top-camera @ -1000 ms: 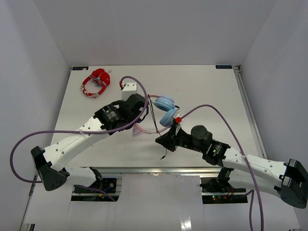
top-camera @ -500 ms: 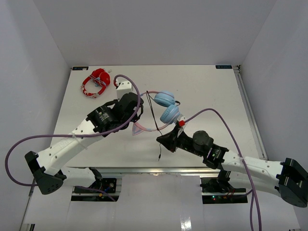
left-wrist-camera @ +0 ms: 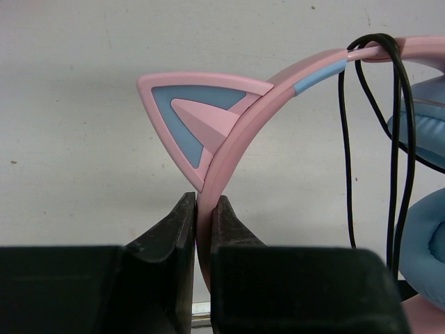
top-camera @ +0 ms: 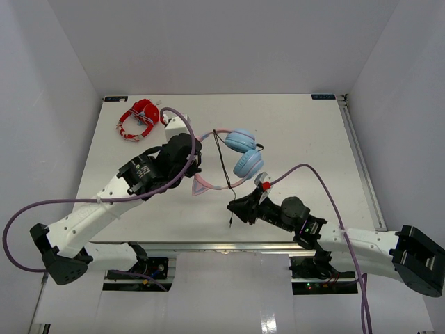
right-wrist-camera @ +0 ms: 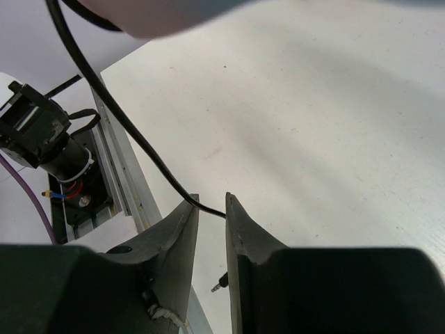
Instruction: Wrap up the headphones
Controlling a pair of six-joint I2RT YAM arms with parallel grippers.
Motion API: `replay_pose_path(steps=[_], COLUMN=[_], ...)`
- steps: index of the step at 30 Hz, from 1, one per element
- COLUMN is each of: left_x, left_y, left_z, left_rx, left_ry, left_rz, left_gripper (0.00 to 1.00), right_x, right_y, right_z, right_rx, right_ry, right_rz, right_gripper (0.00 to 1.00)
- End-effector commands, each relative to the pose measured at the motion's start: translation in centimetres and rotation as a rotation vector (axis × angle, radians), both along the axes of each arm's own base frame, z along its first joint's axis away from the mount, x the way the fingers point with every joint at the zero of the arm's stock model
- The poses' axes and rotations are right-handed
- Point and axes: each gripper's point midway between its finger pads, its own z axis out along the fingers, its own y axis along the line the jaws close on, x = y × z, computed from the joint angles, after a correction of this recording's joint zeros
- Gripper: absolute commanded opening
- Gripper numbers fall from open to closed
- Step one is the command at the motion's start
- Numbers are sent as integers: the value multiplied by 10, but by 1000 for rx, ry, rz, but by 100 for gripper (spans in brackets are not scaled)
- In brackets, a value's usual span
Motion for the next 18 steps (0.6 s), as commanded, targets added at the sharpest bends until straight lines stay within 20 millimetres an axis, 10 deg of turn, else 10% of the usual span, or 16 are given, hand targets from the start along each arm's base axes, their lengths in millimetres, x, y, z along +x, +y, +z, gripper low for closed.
replay_pose_path(steps=[1, 18], left_x=[2, -6], left_y=[-7, -12], left_z=[45, 46], left_rx=[-180, -224], left_ry=[-97, -100], left_rz=[-1, -52], left_gripper=[0, 0], right_x=[-1, -2], right_y=[3, 4], right_z=[16, -6], right_rx=[84, 99], right_ry=[-44, -29], right_rz=[7, 7], right_gripper=[30, 34])
